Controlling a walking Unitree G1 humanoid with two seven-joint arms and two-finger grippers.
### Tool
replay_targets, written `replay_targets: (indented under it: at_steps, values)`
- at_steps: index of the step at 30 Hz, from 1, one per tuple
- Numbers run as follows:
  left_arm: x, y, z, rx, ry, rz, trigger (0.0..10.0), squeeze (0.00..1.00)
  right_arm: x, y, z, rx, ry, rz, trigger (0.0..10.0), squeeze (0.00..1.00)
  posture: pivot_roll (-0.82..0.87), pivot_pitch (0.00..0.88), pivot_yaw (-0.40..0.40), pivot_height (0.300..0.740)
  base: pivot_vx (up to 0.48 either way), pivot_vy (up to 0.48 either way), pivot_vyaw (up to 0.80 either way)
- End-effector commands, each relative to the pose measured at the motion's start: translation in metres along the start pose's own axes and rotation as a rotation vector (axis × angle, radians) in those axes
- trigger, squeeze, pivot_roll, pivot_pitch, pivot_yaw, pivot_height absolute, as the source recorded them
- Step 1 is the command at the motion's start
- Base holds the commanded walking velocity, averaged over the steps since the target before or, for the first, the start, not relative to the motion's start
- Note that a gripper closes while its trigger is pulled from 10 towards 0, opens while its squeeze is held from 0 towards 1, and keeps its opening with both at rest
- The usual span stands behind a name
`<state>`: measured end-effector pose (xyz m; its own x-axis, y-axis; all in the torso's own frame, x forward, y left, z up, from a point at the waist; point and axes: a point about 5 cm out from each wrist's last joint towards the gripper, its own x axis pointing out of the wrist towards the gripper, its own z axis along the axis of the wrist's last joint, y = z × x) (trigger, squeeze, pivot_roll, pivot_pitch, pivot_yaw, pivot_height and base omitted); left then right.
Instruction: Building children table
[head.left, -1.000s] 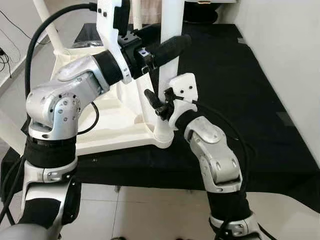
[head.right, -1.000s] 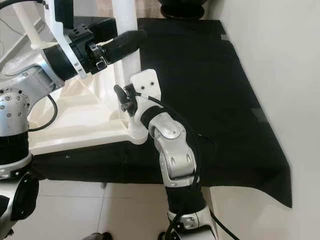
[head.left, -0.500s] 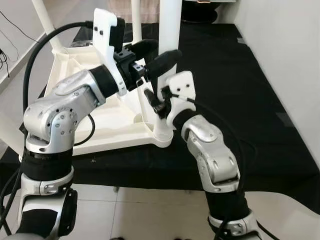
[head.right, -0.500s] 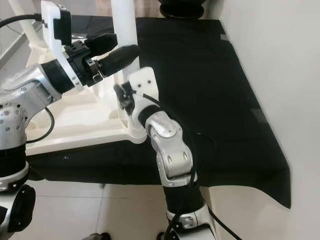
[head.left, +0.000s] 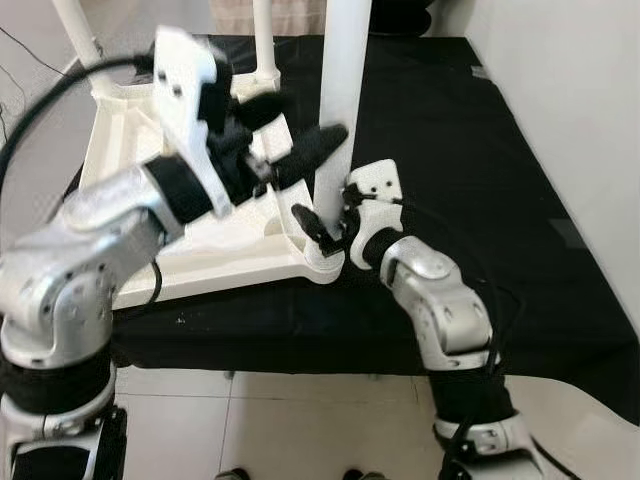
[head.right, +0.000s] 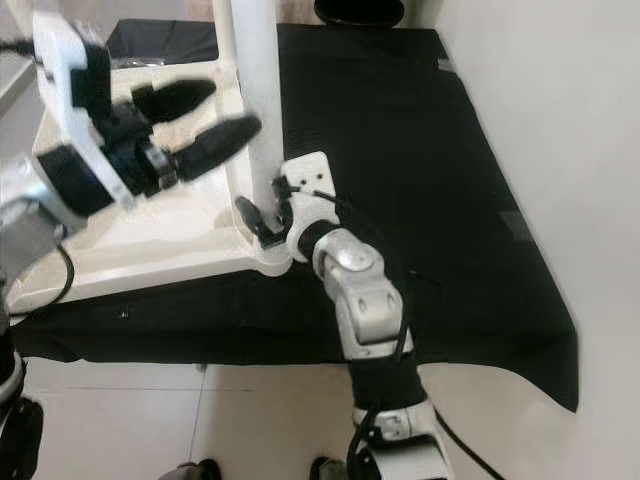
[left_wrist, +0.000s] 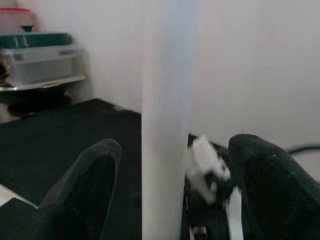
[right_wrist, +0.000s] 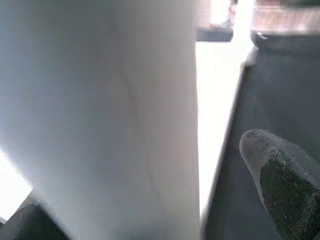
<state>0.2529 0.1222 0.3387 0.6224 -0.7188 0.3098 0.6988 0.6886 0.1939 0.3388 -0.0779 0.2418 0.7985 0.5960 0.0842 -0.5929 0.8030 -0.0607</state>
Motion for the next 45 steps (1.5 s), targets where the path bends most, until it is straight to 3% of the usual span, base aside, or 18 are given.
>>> replay_targets:
  at_steps: [1,8,13,15,16,19,20,21,22,23,27,29,35,37,42,43,44,45]
  values:
    - [-0.006,-0.007,-0.004,0.036,0.036,0.01,10.0,0.0,0.003,-0.001,0.005,0.0,-0.043,0.12,10.0,0.0,0.05,0.194,-0.073,0.74,0.0,0.0,0.0]
    - [-0.021,-0.015,-0.017,0.131,0.105,0.158,10.0,0.0,0.009,-0.001,0.024,-0.058,-0.107,0.459,10.0,0.0,0.07,0.2,-0.074,0.74,0.0,0.0,0.0]
    - [-0.033,-0.018,-0.026,0.15,0.14,0.247,10.0,0.0,0.009,0.001,0.027,-0.075,-0.115,0.593,10.0,0.0,0.09,0.209,-0.078,0.74,0.0,0.0,0.0]
    - [-0.041,-0.019,-0.029,0.148,0.143,0.315,10.0,0.0,0.01,0.001,0.028,-0.079,-0.111,0.652,10.0,0.0,0.09,0.215,-0.082,0.74,0.0,0.0,0.0]
    - [-0.056,-0.023,-0.038,0.165,0.18,0.404,10.0,0.0,0.01,-0.001,0.028,-0.081,-0.098,0.72,10.0,0.0,0.1,0.226,-0.088,0.74,0.0,0.0,0.0]
    - [-0.062,-0.025,-0.042,0.179,0.206,0.427,10.0,0.0,0.011,-0.002,0.028,-0.081,-0.094,0.74,10.0,0.0,0.1,0.226,-0.088,0.74,0.0,0.0,0.0]
    - [-0.07,-0.03,-0.049,0.189,0.254,0.429,10.0,0.0,0.012,-0.003,0.027,-0.087,-0.088,0.751,8.8,0.0,0.1,0.237,-0.092,0.74,0.0,0.0,0.0]
    - [-0.07,-0.03,-0.049,0.189,0.254,0.429,10.0,0.0,0.012,-0.003,0.027,-0.087,-0.088,0.751,8.8,0.0,0.1,0.237,-0.092,0.74,0.0,0.0,0.0]
    - [-0.083,-0.038,-0.062,0.188,0.324,0.437,10.0,0.0,0.015,-0.004,0.024,-0.096,-0.075,0.766,0.0,0.0,0.1,0.248,-0.093,0.74,0.0,0.0,0.0]
    - [-0.095,-0.048,-0.071,0.178,0.378,0.418,10.0,0.0,0.017,-0.005,0.022,-0.102,-0.064,0.777,0.0,0.0,0.1,0.263,-0.097,0.74,0.0,0.0,0.0]
    - [-0.104,-0.058,-0.078,0.158,0.411,0.389,10.0,0.0,0.018,-0.005,0.021,-0.106,-0.055,0.787,0.0,0.0,0.1,0.268,-0.1,0.74,0.0,0.0,0.0]
    - [-0.114,-0.078,-0.088,0.087,0.438,0.299,10.0,0.0,0.02,-0.008,0.018,-0.109,-0.041,0.805,0.0,0.0,0.09,0.288,-0.107,0.74,0.0,0.0,0.0]
    - [-0.12,-0.089,-0.092,0.026,0.423,0.283,10.0,0.0,0.022,-0.013,0.016,-0.12,-0.021,0.801,0.0,0.0,0.09,0.296,-0.11,0.74,0.0,0.0,0.0]
    - [-0.12,-0.09,-0.091,0.024,0.406,0.292,10.0,0.0,0.022,-0.016,0.016,-0.128,-0.015,0.771,0.0,0.0,0.08,0.308,-0.12,0.74,0.0,0.0,0.0]
    - [-0.12,-0.094,-0.088,0.042,0.353,0.292,10.0,0.0,0.011,-0.035,0.004,-0.119,0.02,0.441,0.0,0.0,0.07,0.32,-0.143,0.74,0.0,0.0,0.0]
    - [-0.12,-0.095,-0.087,0.051,0.344,0.292,10.0,0.0,0.005,-0.04,-0.008,-0.133,0.077,0.227,0.0,0.0,0.08,0.324,-0.152,0.74,0.0,0.0,0.0]
    - [-0.12,-0.095,-0.087,0.051,0.344,0.292,10.0,0.0,0.005,-0.04,-0.008,-0.133,0.077,0.227,0.0,0.0,0.08,0.324,-0.152,0.74,0.0,0.0,0.0]
    - [-0.119,-0.094,-0.086,0.062,0.336,0.296,10.0,0.0,-0.011,-0.045,-0.024,-0.11,0.148,-0.08,0.0,0.0,0.07,0.327,-0.145,0.74,0.0,0.0,0.0]
